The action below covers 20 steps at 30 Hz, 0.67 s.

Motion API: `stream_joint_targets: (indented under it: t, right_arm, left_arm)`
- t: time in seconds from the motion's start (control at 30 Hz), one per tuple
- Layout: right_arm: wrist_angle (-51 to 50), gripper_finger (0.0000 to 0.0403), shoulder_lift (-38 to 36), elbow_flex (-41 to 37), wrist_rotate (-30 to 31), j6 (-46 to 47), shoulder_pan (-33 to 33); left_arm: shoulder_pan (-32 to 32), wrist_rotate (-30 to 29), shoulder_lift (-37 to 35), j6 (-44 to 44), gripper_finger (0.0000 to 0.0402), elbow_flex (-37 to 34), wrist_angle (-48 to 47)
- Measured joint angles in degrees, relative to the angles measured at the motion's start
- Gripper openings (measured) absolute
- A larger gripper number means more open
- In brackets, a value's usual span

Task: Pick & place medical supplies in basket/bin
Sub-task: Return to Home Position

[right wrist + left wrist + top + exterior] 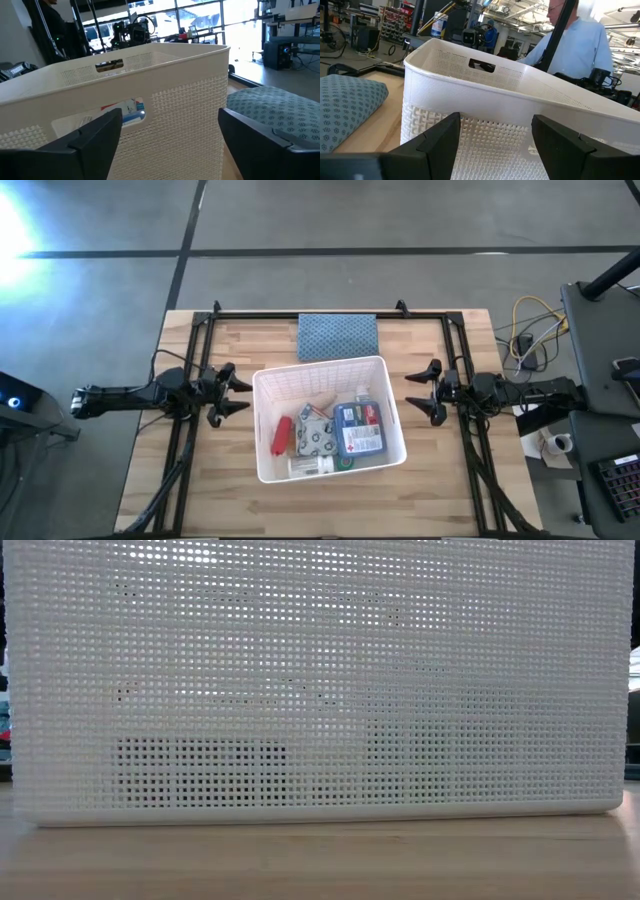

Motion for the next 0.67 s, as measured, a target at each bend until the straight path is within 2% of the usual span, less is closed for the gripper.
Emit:
stream_joint_targets:
  t: [0.67]
  right_arm:
    - [0.00,0.0319,-0.01,-0.01,0.00,-0.01,0.01]
  left_arm:
    - [-0.02,0.00,0.00,0.00,0.0228,0.00,0.00]
